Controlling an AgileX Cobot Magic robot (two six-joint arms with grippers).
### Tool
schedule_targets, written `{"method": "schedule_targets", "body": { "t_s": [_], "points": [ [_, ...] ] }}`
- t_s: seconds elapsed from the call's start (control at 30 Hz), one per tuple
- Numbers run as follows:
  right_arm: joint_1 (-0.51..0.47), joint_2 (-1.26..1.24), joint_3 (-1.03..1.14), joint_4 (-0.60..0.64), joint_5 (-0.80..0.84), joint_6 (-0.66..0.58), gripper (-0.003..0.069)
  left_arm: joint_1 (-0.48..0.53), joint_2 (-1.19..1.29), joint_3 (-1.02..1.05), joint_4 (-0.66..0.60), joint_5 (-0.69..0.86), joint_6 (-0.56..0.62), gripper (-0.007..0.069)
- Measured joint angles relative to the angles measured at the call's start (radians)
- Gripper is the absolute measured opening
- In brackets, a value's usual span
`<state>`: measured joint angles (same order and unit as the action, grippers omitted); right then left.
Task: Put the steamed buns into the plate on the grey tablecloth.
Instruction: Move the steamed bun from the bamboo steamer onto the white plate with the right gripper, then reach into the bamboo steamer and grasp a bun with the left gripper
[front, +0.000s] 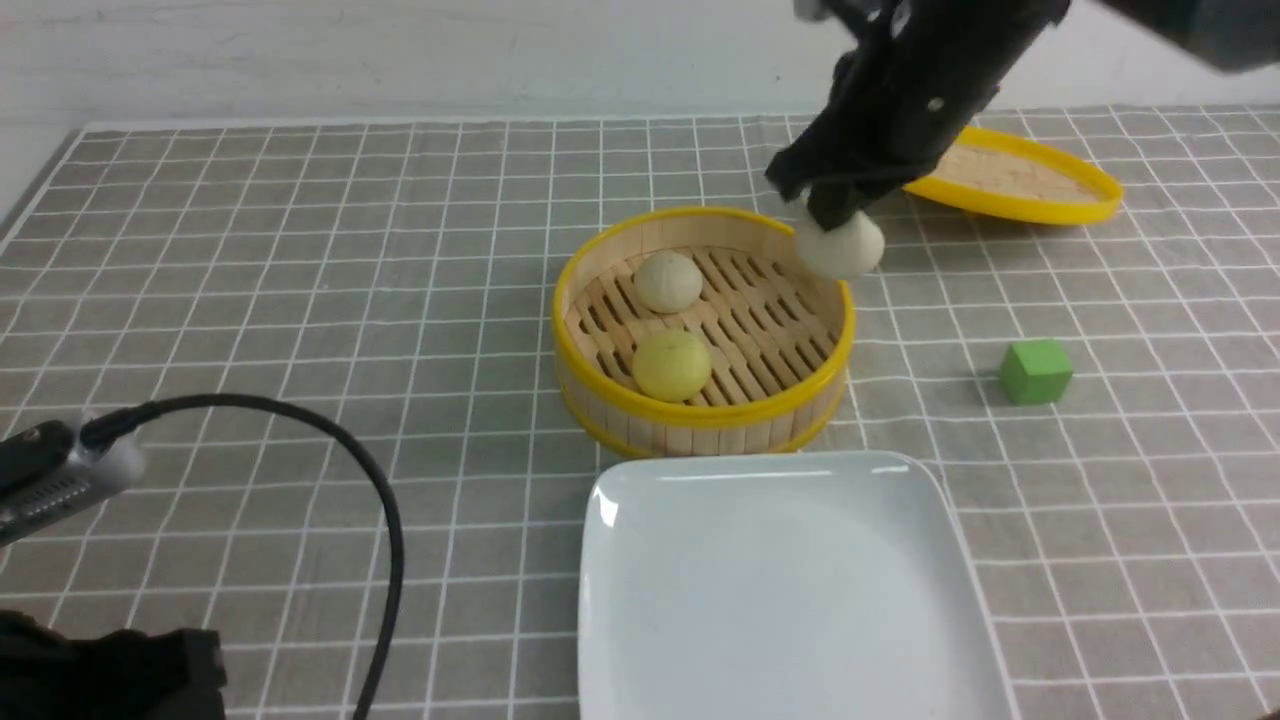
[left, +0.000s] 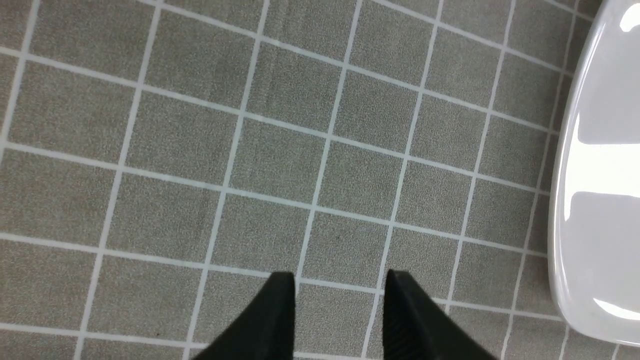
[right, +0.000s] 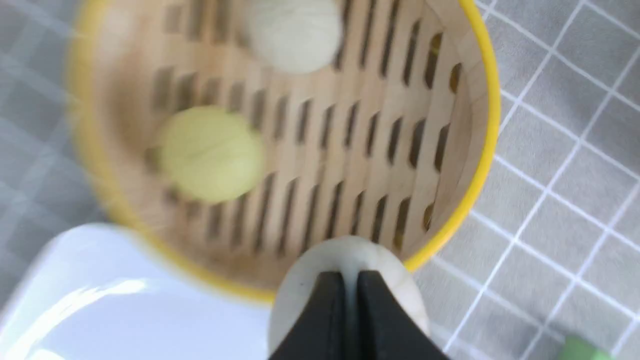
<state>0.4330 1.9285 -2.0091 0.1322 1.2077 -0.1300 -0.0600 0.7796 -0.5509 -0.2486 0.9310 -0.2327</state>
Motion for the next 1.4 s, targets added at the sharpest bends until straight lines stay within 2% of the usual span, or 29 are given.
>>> {"method": "schedule_targets", "body": {
  "t_s": [0.17, 0.3, 0.4, 0.5, 0.57, 0.63, 0.73, 0.77, 0.8, 0.87, 0.9, 1.0, 1.07, 1.1, 1.2, 1.33, 1.37, 1.4],
  "points": [
    [0.012, -0.193, 0.178, 0.073, 0.023, 0.039, 0.0018, 0.000, 0.000, 0.000, 0.001, -0.001, -0.001, 0.0278],
    [0.057, -0.303, 0.510, 0.114, 0.018, 0.064, 0.0023, 0.000, 0.000, 0.000, 0.008, -0.001, -0.001, 0.0279],
    [0.105, -0.321, 0.753, 0.121, -0.148, 0.083, 0.0043, 0.000, 0.000, 0.000, 0.013, -0.003, -0.001, 0.0279],
    [0.128, -0.301, 0.902, 0.122, -0.342, 0.087, 0.0084, 0.000, 0.000, 0.000, 0.020, -0.004, -0.001, 0.0279],
    [0.132, -0.276, 0.972, 0.125, -0.461, 0.088, 0.0141, 0.000, 0.000, 0.000, 0.022, -0.004, -0.001, 0.0279],
    [0.132, -0.241, 1.015, 0.126, -0.554, 0.088, 0.0229, 0.000, 0.000, 0.000, 0.022, -0.006, -0.001, 0.0279],
    [0.132, -0.205, 1.015, 0.133, -0.591, 0.089, 0.0375, 0.000, 0.000, 0.000, 0.023, -0.007, -0.001, 0.0279],
    [0.132, -0.206, 1.015, 0.133, -0.591, 0.089, 0.0384, 0.000, 0.000, 0.000, 0.023, -0.007, -0.001, 0.0279],
    [0.132, -0.206, 0.987, 0.130, -0.544, 0.089, 0.0444, 0.000, 0.000, 0.000, 0.023, -0.008, -0.001, 0.0279],
    [0.132, -0.210, 0.959, 0.120, -0.487, 0.090, 0.0482, 0.000, 0.000, 0.000, 0.022, -0.008, -0.001, 0.0279],
    [0.132, -0.226, 0.905, 0.088, -0.389, 0.091, 0.0523, 0.000, 0.000, 0.000, 0.021, -0.011, -0.001, 0.0279],
    [0.132, -0.260, 0.831, 0.050, -0.281, 0.097, 0.0545, 0.000, 0.000, 0.000, 0.018, -0.032, -0.001, 0.0279],
    [0.132, -0.307, 0.763, 0.010, -0.190, 0.113, 0.0548, 0.000, 0.012, 0.000, -0.012, -0.068, -0.001, 0.0279],
    [0.132, -0.352, 0.708, -0.037, -0.101, 0.130, 0.0538, 0.000, 0.037, -0.002, -0.071, -0.100, 0.008, 0.0279],
    [0.133, -0.420, 0.674, -0.093, -0.024, 0.149, 0.0498, 0.000, 0.091, -0.025, -0.140, -0.103, 0.063, 0.0279],
    [0.133, -0.587, 0.706, -0.206, 0.013, 0.218, 0.0328, -0.002, 0.263, -0.144, -0.264, -0.067, 0.226, 0.0283],
    [0.133, -0.595, 0.711, -0.209, 0.013, 0.220, 0.0318, -0.002, 0.279, -0.151, -0.272, -0.065, 0.233, 0.0283],
    [0.133, -0.672, 0.758, -0.221, 0.020, 0.240, 0.0227, -0.002, 0.349, -0.227, -0.306, -0.047, 0.285, 0.0286]
  ]
}}
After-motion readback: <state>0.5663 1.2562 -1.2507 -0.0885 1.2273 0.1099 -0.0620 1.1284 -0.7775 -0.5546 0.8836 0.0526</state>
